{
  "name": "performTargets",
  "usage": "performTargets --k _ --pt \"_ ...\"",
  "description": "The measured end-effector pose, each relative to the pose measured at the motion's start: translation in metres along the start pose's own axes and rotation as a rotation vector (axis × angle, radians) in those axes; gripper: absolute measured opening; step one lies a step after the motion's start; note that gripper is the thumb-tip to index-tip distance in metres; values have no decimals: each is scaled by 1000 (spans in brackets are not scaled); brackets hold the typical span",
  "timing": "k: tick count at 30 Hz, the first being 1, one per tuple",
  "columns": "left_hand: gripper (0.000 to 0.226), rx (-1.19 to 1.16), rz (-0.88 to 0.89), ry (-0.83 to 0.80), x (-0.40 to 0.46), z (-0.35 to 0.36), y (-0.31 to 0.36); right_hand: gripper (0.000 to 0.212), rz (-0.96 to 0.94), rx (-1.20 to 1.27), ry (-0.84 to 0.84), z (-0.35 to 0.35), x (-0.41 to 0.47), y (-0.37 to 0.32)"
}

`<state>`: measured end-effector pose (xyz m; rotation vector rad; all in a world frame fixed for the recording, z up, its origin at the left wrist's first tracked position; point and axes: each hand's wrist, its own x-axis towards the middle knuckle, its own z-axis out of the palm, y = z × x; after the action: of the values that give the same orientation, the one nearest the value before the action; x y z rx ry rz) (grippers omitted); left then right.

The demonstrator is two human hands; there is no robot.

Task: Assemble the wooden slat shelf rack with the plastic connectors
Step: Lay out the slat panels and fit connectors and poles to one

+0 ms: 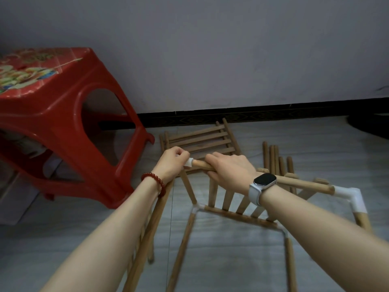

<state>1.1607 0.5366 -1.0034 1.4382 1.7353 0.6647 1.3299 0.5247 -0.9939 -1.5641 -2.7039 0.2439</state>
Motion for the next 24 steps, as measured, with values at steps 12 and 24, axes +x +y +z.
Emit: performTargets --k 12,24 --pt "15 112 58 86 -25 11 3 21 5 120 1 2 -17 -6" --pt "35 -130 -112 67 -77 15 -24 20 -60 178 -70 6 -58 -20"
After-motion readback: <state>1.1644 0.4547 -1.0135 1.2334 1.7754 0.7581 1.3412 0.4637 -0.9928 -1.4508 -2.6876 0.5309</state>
